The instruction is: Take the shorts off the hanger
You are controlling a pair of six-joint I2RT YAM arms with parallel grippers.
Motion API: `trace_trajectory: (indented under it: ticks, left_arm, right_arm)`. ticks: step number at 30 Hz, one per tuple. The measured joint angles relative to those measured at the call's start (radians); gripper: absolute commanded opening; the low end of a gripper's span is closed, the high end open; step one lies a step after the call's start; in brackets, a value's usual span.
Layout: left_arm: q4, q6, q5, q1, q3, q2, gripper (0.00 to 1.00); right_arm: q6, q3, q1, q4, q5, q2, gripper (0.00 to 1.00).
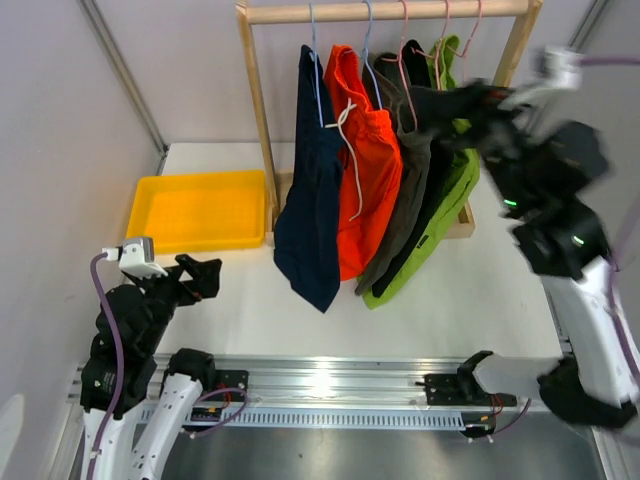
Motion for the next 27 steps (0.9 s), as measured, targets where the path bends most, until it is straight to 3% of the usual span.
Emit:
trace_trajectory:
  ticks: [3, 6, 10, 14, 27]
  left_arm:
    - [0.0, -0.002, -0.006, -0.01, 0.0, 0.01, 1.0]
    - [-0.001, -0.003, -0.009, -0.012, 0.0, 0.013, 0.99]
    - [-0.001, -0.01, -0.022, -0.008, 0.0, 0.003, 0.99]
    - [0.0, -0.01, -0.024, 0.011, 0.0, -0.001, 0.99]
    - [0.0, -0.01, -0.024, 0.044, 0.0, 0.004, 0.99]
  right_arm:
    - [-0.162, 0.19, 0.262, -0.04, 0.19, 0.232, 0.99]
    - [-0.241, 0.253, 0.316, -0.083, 0.274, 0.404, 0.99]
    - [-0.294, 0.264, 0.348, -0.115, 0.301, 0.524, 0.99]
    - [-0.327, 0.386, 0.367, -0.134, 0.301, 0.622, 0.99]
    - [-0.282, 0.422, 0.233, -0.049, 0.204, 0.622, 0.99]
